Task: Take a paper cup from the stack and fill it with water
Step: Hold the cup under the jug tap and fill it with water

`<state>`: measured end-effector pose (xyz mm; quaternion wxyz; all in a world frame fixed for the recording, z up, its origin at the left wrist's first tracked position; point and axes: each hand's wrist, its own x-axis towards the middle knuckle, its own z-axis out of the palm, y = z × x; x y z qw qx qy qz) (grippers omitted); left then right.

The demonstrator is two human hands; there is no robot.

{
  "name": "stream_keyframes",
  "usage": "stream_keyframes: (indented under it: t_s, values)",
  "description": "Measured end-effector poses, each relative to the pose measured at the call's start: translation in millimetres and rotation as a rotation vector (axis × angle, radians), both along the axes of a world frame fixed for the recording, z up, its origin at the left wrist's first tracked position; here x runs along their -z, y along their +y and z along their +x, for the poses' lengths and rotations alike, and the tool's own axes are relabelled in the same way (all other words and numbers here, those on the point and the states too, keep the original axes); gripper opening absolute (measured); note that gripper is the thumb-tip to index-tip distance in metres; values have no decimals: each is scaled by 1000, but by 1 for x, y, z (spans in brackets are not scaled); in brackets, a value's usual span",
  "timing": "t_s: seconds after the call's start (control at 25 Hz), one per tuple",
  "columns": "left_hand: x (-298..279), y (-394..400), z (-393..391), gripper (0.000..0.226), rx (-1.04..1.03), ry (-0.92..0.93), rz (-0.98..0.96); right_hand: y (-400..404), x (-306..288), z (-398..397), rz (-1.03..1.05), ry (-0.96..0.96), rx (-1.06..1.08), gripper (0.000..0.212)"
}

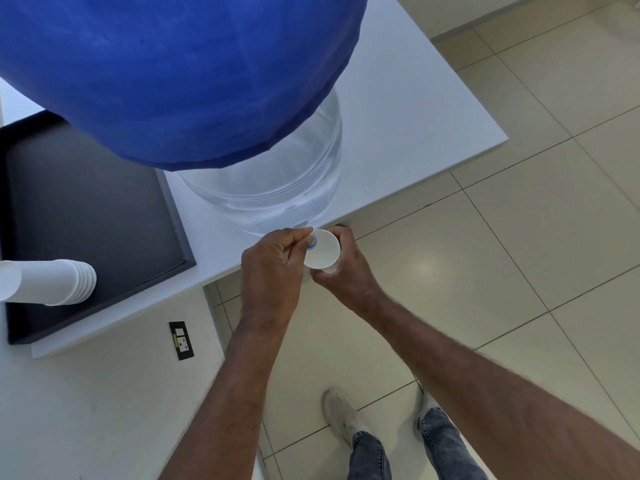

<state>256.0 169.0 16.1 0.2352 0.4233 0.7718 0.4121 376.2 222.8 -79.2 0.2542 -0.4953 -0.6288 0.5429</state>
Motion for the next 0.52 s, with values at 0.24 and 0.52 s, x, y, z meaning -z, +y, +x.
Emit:
stream_keyframes:
  t_s: [0.24,0.52]
  values:
    - [8,-17,4,16,279,551,47,-1,-5,2,-8,25,2,63]
    - [15,-23,11,18,301,636,72,-6,0,19,17,-34,11,64]
